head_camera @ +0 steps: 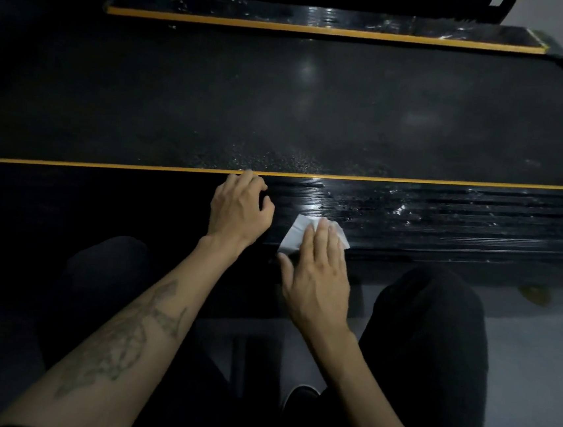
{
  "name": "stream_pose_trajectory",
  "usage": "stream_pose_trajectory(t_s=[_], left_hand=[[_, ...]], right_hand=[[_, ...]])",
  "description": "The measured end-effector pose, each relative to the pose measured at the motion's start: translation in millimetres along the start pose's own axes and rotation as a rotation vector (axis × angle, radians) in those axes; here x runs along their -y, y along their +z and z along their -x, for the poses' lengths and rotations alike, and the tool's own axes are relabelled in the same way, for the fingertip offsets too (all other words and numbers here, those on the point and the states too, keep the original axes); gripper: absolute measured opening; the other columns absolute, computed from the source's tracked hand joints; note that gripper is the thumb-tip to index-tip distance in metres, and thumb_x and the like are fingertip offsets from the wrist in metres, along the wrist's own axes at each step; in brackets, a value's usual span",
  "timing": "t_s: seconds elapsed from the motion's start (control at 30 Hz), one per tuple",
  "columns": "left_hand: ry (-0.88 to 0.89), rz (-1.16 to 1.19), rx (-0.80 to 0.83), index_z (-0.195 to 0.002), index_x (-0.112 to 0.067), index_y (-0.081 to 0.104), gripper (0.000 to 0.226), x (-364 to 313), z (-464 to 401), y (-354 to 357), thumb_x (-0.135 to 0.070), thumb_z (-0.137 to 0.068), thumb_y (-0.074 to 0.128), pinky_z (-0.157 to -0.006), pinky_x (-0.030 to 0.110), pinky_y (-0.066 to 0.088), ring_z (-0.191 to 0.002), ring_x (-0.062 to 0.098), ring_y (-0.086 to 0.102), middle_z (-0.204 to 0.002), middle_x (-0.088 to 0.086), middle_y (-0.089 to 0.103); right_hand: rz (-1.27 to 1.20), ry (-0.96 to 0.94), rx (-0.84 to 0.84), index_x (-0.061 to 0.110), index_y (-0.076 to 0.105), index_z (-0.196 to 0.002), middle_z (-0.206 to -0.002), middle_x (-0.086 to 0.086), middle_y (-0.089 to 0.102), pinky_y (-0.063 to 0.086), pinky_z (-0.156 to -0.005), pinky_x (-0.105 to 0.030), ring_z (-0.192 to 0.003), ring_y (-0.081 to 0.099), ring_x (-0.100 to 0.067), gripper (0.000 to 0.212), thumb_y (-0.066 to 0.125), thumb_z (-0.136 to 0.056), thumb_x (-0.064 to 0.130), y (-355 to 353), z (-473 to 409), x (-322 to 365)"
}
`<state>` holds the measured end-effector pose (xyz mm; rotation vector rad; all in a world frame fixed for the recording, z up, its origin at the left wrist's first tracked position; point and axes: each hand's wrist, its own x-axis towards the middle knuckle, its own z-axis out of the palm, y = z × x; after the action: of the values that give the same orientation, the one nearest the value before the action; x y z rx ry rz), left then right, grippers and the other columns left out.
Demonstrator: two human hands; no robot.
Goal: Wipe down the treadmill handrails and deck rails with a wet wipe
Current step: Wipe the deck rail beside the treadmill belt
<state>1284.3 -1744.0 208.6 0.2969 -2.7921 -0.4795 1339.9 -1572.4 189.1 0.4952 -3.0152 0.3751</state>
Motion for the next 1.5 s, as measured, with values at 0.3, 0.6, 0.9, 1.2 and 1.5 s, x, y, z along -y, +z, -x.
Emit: stream_pose_trajectory(t_s=[0.3, 0.6, 0.9, 1.2, 1.5], left_hand=[[-0.014, 0.013, -0.08, -0.117, -0.009, 0.066, 0.03, -7.0, 1.4, 11.6, -0.028, -0.094, 0.06, -0.102, 0.045, 0.044, -0.114, 0.031, 0.056, -0.118, 0.009, 0.06], [0.026, 0.021, -0.064, -0.129, -0.008, 0.066, 0.039, -7.9, 1.4, 14.4, -0.027, -0.096, 0.059, -0.112, 0.048, 0.039, -0.127, 0.031, 0.054, -0.134, 0.01, 0.059], [0.03, 0.012, -0.074, -0.127, -0.008, 0.067, 0.037, -8.0, 0.9, 16.0, -0.026, -0.096, 0.059, -0.11, 0.046, 0.041, -0.125, 0.03, 0.055, -0.133, 0.01, 0.06], [0.015, 0.005, -0.077, -0.127, -0.008, 0.067, 0.037, -9.6, 1.1, 16.2, -0.026, -0.096, 0.059, -0.108, 0.045, 0.042, -0.123, 0.031, 0.055, -0.133, 0.01, 0.061], [0.021, 0.009, -0.103, -0.124, -0.007, 0.068, 0.035, -9.0, 1.5, 17.9, -0.023, -0.094, 0.061, -0.106, 0.044, 0.044, -0.12, 0.031, 0.057, -0.13, 0.01, 0.062]], right_hand=[[0.032, -0.021, 0.024, -0.001, 0.021, -0.16, -0.169, -0.021, 0.011, 0.009, -0.128, -0.043, -0.159, 0.006, -0.032, 0.071, 0.033, -0.109, 0.046, -7.2, -12.6, -25.1], [0.121, -0.045, 0.104, 0.004, 0.007, -0.163, -0.171, -0.017, -0.002, 0.001, -0.128, -0.04, -0.159, -0.005, -0.028, 0.073, 0.023, -0.11, 0.051, -13.2, -26.7, -31.4], [0.105, -0.089, 0.101, 0.008, 0.011, -0.164, -0.172, -0.013, 0.002, 0.002, -0.129, -0.039, -0.159, -0.001, -0.025, 0.072, 0.023, -0.109, 0.053, -10.4, -26.9, -27.3], [0.056, -0.015, 0.1, 0.003, 0.014, -0.163, -0.171, -0.017, 0.005, 0.007, -0.129, -0.041, -0.159, 0.002, -0.028, 0.085, 0.011, -0.102, 0.063, -8.4, -17.6, -22.0], [0.049, 0.081, 0.079, 0.003, 0.013, -0.163, -0.17, -0.018, 0.007, 0.008, -0.129, -0.043, -0.159, 0.004, -0.03, 0.085, 0.009, -0.101, 0.062, -7.4, -28.4, -14.8]])
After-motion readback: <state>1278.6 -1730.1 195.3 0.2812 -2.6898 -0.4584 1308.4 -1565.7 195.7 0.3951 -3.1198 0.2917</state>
